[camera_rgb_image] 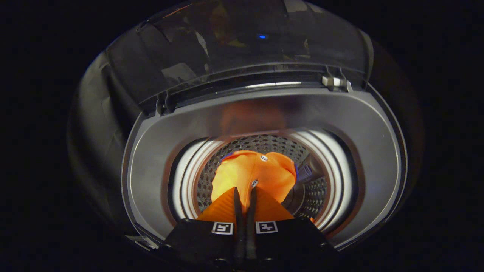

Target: Put the clothes into the washing machine and then close the washing machine lid.

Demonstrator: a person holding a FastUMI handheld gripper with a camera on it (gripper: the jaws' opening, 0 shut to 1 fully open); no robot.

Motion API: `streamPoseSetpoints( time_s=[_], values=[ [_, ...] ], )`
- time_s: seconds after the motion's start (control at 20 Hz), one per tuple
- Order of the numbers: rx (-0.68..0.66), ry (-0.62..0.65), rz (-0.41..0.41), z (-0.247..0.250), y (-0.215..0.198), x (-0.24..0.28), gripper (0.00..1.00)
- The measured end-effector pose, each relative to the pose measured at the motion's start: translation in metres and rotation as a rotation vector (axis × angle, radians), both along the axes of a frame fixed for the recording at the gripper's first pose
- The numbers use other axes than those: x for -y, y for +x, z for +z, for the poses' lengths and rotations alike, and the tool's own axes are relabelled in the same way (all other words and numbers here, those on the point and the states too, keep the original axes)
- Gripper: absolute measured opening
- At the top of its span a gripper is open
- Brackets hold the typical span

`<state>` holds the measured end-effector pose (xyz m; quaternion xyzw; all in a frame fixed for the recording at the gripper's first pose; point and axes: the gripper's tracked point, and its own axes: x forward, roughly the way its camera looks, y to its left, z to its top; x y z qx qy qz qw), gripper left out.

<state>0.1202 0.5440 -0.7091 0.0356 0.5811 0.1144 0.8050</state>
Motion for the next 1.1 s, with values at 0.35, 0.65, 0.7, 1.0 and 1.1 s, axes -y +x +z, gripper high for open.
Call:
streamPoseSetpoints(
  time_s=[0.35,0.65,0.7,1.0,1.1],
  values=[
    [0.028,-0.027,0.057,0.002,-0.001,0.000,0.20],
    [0.023,-0.064,0.071,0.004,-0.008,0.006,0.73],
    [0.021,-0.062,0.065,0.006,-0.008,0.008,0.81],
    [0.067,-0.033,0.056,0.029,-0.005,0.007,1.00],
    [0.116,-0.024,0.055,0.043,-0.003,0.006,0.99]
  ],
)
